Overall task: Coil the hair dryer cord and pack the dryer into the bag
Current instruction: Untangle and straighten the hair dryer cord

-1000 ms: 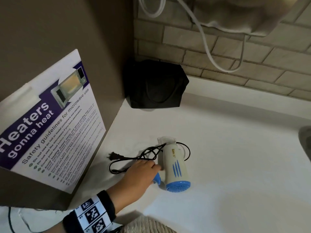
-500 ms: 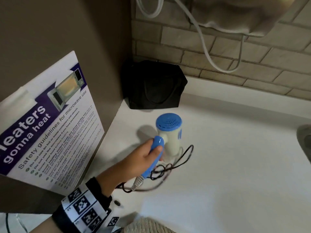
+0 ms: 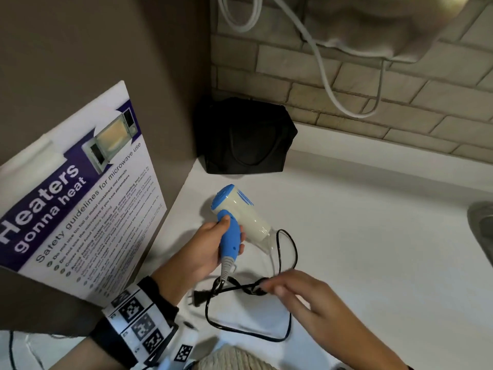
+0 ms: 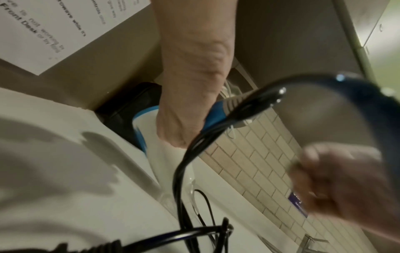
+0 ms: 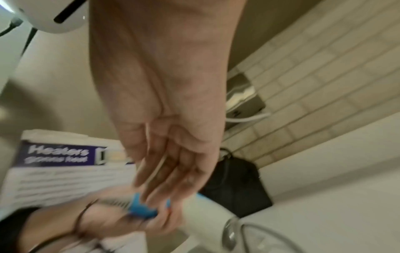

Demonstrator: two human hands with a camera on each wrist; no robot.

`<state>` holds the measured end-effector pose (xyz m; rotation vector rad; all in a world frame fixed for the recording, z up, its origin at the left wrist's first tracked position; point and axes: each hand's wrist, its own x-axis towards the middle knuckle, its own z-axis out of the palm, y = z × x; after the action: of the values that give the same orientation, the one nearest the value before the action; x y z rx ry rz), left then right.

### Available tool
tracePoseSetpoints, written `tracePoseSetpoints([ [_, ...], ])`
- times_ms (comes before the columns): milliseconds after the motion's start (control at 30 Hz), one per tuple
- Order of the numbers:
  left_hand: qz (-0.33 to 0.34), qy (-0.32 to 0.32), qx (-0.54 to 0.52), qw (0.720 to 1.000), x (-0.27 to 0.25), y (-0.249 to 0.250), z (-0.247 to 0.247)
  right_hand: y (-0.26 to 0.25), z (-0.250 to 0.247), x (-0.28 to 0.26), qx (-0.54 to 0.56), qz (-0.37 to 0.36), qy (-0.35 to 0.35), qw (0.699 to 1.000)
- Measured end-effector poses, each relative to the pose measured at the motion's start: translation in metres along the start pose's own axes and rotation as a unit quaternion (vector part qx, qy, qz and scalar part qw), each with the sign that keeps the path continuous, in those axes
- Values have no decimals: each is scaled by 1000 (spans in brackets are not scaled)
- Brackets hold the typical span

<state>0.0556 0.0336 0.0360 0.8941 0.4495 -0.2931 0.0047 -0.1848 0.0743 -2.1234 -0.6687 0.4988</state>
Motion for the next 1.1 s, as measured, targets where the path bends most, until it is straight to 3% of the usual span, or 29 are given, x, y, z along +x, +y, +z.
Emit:
tracePoseSetpoints([
  [67,3,12,-34,999,-1,2,4,-13,10,21,28,-23,-19,999],
  [133,-3,15,-67,998,-3,5,7,-22,26,33,11,-47,-81,996],
  [300,-12,10,-73,997,-6,13,7,-33,28,39,78,-42,-161,983],
  [433,23,15,-58,998,-7,15,5,-51,-6,42,158,-39,-68,984],
  [533,3,-8,87,996,-15,19,5,-67,-40,47,174,-58,21,983],
  [600,20,-4,247,969,-20,18,6,-70,-59,53,156,-72,56,984],
  [700,141,29,432,890,-16,12,0,-67,-77,61,149,-82,86,982],
  [767,224,29,524,822,-12,9,-2,-68,-84,64,141,-78,93,983],
  [833,283,29,542,791,-13,10,6,-70,-88,67,140,-79,95,983],
  [933,334,-46,471,815,-15,15,25,-70,-88,70,140,-80,91,983],
  [1033,309,-116,371,868,-20,24,41,-68,-87,73,124,-70,102,985],
  [1100,302,-119,339,883,-22,30,46,-64,-91,73,93,-51,142,984],
])
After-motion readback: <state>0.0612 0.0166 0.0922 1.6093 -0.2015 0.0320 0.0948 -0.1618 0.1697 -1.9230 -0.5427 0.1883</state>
